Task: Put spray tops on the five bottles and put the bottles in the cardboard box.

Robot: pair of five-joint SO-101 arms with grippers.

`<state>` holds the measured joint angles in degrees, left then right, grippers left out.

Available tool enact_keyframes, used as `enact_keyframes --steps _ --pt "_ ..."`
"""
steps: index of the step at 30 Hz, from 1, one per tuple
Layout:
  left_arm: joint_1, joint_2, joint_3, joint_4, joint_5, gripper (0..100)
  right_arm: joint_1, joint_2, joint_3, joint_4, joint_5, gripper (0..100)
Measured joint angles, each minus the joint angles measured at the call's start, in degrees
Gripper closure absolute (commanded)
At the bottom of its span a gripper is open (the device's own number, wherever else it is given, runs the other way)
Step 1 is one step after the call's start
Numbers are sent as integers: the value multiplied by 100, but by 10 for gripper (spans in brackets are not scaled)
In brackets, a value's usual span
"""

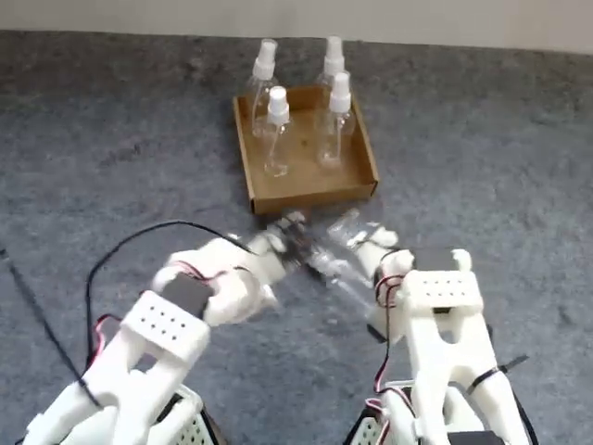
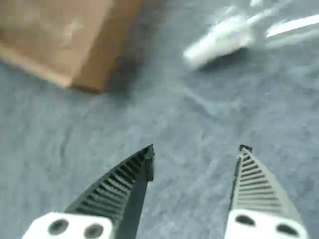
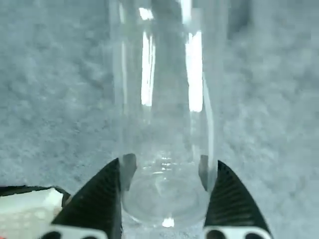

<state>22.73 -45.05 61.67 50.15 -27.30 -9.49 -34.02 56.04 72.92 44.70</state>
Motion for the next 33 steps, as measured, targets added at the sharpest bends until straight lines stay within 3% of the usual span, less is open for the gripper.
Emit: enact_keyframes --steps 3,9,16,33 --pt "325 88 -53 9 -273 796 -202 0 273 -369 0 908" --pt "316 141 -70 -281 -615 796 -211 0 422 -615 -149 902" --pt "316 220 -396 -316 -853 796 -158 0 501 -633 -404 747" --pt "325 3121 -2286 -334 -993 796 1319 0 255 -308 -554 742"
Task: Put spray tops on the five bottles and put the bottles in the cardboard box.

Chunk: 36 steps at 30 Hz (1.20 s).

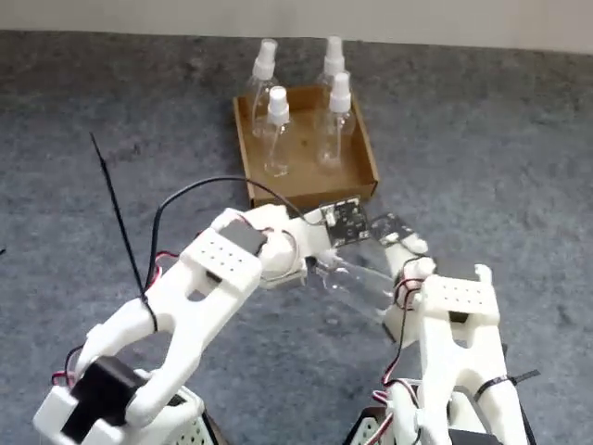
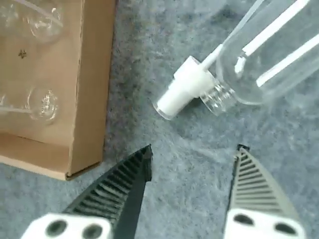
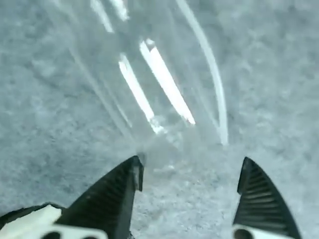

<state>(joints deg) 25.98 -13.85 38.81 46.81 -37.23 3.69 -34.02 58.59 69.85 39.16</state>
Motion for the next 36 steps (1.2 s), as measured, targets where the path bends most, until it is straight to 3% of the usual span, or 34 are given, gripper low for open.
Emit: enact_keyframes --steps 9,15,20,29,36 --pt "-404 862 -941 0 484 796 1037 0 -976 396 0 742" --pt "-624 1433 -1495 0 2022 800 1556 0 -1169 404 0 742" --pt "-396 1679 -1582 0 3332 800 1609 0 -1169 404 0 742" --pt "-176 2330 -1960 -9 4791 796 1609 0 -1169 404 0 742" --pt "229 2374 -2330 536 5758 796 1609 0 -1169 404 0 742"
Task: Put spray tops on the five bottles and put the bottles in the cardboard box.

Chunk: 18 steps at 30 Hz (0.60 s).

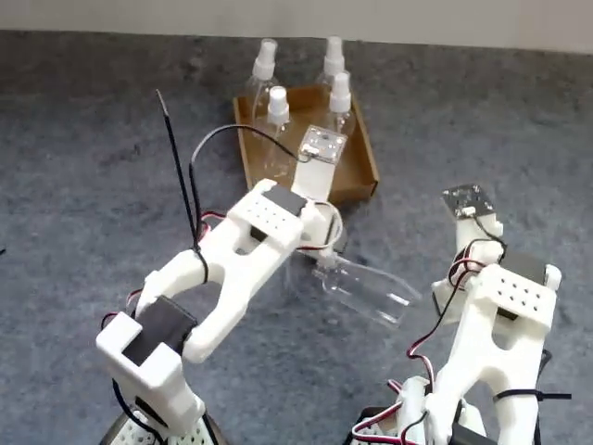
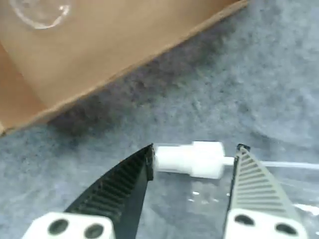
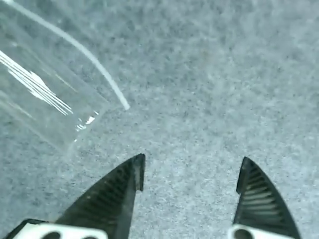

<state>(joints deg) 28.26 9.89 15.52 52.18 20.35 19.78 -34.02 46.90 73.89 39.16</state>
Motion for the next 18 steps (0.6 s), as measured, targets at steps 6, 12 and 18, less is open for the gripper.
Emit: enact_keyframes --steps 6,12,18 --pt "413 0 -211 26 97 796 0 0 0 0 0 742" --pt "308 334 -185 26 -396 798 9 0 0 0 0 742" --pt "-211 193 360 35 -756 799 9 0 0 0 0 742"
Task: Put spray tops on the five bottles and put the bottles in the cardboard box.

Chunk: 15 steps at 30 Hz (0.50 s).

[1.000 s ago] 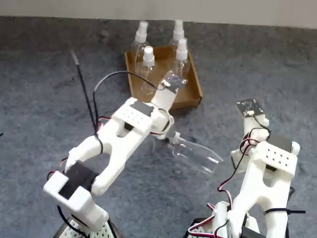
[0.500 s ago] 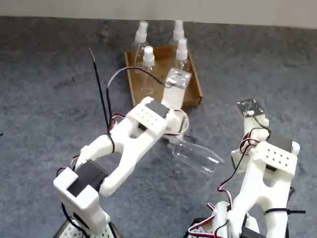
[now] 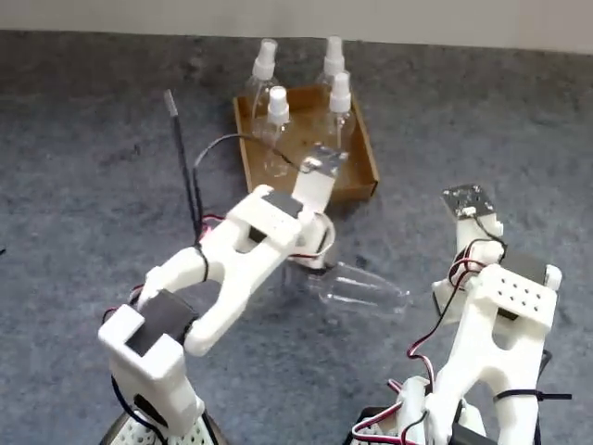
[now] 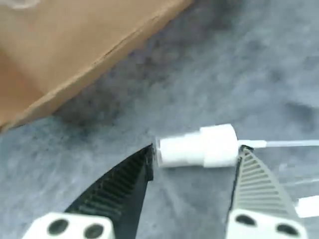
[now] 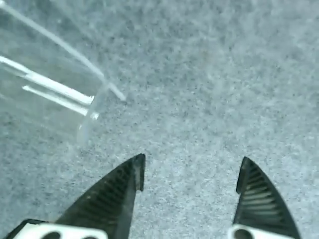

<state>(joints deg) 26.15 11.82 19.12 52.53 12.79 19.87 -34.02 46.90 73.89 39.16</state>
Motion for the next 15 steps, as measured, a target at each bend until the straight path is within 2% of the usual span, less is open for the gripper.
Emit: enact_keyframes --steps 15 --pt "-1433 -2462 1881 26 -589 796 0 0 0 0 0 742"
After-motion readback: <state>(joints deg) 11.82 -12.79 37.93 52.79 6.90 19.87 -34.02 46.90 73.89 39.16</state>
